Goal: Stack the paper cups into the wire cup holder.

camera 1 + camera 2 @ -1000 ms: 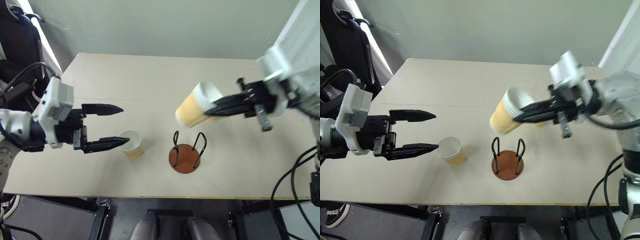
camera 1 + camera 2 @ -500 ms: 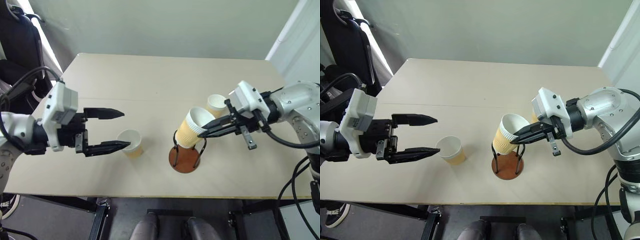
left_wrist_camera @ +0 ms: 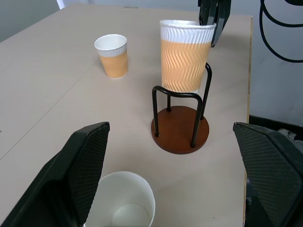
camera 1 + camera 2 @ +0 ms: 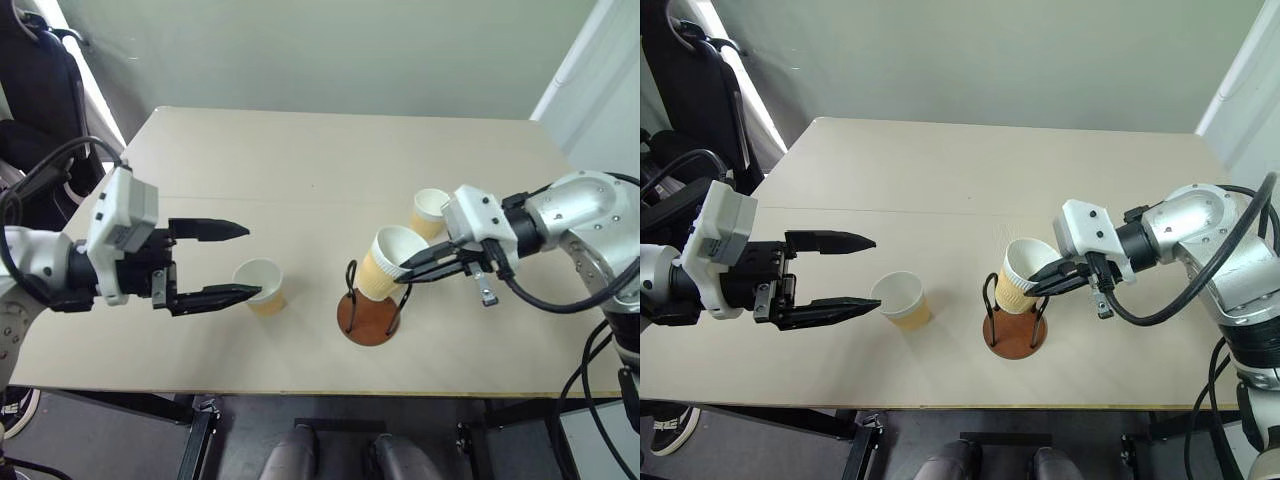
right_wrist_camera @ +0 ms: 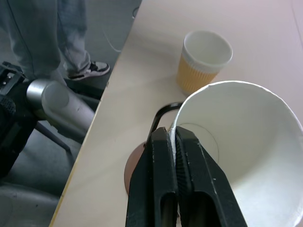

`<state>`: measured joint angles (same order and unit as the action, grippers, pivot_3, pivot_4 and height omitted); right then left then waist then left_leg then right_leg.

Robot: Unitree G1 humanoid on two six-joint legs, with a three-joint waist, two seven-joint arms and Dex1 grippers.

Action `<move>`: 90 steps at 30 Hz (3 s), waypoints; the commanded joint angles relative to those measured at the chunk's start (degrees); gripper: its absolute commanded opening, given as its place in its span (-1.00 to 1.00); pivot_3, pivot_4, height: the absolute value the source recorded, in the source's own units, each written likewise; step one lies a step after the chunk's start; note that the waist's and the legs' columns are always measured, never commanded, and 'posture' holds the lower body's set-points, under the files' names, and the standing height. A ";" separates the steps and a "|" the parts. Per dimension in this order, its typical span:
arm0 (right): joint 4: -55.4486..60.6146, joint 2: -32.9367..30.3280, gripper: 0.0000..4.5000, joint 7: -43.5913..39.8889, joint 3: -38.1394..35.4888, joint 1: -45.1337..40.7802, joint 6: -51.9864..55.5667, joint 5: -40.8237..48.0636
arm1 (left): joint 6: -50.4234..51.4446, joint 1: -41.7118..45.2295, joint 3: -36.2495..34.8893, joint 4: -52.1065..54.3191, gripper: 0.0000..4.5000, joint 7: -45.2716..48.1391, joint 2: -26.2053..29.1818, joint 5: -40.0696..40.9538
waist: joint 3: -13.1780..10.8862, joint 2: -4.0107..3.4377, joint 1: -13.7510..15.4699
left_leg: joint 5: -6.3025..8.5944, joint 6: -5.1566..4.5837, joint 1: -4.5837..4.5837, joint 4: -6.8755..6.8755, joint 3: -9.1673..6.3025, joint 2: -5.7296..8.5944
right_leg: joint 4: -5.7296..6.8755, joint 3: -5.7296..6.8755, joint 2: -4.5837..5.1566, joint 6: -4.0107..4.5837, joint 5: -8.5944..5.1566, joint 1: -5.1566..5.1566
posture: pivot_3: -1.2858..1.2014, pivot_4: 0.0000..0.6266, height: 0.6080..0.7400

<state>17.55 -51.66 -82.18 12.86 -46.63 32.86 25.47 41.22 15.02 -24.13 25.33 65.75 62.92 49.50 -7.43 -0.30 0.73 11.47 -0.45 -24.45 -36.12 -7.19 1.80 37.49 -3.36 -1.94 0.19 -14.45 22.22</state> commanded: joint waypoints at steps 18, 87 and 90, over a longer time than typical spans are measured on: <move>-45.27 4.64 0.98 8.49 5.44 -18.70 -23.44 -24.26 | -0.97 0.66 -0.53 1.06 1.00 -1.16 1.13 -0.62 | 0.01 0.02 -0.10 | -0.07 0.03 0.13 0.00 -0.04 0.00 | 0.35 -0.01 0.01 0.23 0.11 0.16 | 0.03 -0.52 1.00; -9.67 4.02 -0.99 -10.26 4.99 -11.32 -8.32 -5.75 | 0.04 -4.62 -2.95 5.42 1.00 -3.47 1.10 -0.15 | 0.01 0.18 -0.50 | -0.11 1.23 0.16 0.10 -0.04 -1.60 | 0.51 0.09 -1.52 1.63 0.26 0.39 | 0.03 -0.52 1.00; -10.85 4.66 -0.99 -10.15 5.93 -11.35 -9.91 -7.55 | -0.11 -4.60 -2.75 5.21 1.00 -3.57 1.10 -0.37 | 0.01 0.17 -0.50 | -0.11 1.23 0.18 0.08 -0.05 -1.63 | 0.51 0.09 -1.55 1.66 0.28 0.38 | 0.03 -0.52 1.00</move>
<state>6.76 -47.09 -92.19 19.14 -57.07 24.39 18.96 41.34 9.96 -25.02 29.41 62.21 63.25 48.48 -7.42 -0.13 0.23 11.35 0.79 -24.27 -36.05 -7.24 0.15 38.00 -3.28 -3.51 1.88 -14.16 22.60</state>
